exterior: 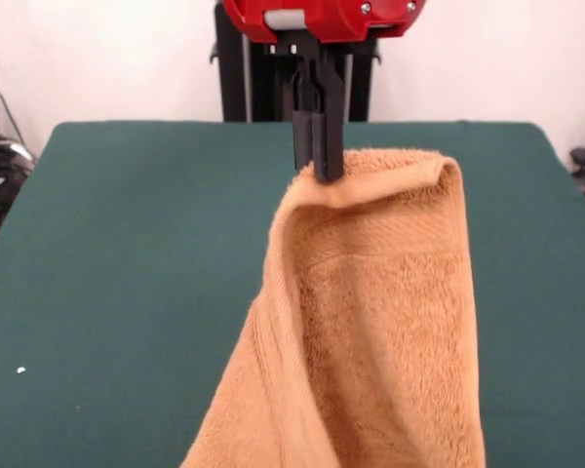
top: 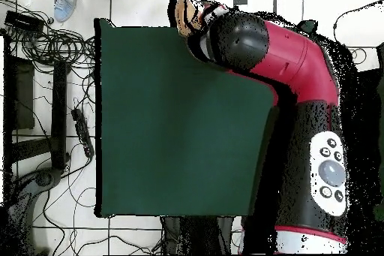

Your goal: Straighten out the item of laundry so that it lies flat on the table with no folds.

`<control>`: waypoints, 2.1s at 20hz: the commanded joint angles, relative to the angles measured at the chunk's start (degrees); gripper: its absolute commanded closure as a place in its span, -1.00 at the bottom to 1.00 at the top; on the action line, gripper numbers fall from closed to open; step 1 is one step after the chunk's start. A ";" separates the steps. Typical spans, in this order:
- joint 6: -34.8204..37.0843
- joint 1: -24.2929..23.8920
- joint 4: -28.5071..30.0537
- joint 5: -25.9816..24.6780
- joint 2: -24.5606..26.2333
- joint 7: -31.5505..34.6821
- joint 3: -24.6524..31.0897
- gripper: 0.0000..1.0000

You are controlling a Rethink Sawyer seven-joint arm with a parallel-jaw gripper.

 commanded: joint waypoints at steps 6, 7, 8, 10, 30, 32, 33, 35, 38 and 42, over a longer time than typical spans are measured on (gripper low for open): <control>-3.37 -0.09 20.16 -0.33 -7.09 -2.96 6.25 1.00; -3.79 -0.21 20.91 -0.32 -7.41 -2.85 6.39 1.00; -4.23 -0.42 22.20 -0.16 -7.99 -2.86 6.58 1.00; -4.62 -0.59 23.54 0.05 -8.65 -2.72 6.73 1.00; -9.27 -3.42 31.94 1.11 -12.19 -3.39 9.45 1.00; -10.68 -4.19 33.05 1.18 -12.40 -3.48 10.46 1.00; -11.74 -4.82 33.84 1.41 -12.45 -3.69 11.32 1.00; -13.52 -5.93 35.09 1.43 -12.33 -3.82 12.82 1.00; -16.42 -8.17 36.94 1.00 -11.77 -4.15 15.85 1.00; -18.88 -10.61 38.56 0.32 -11.33 -4.12 19.14 1.00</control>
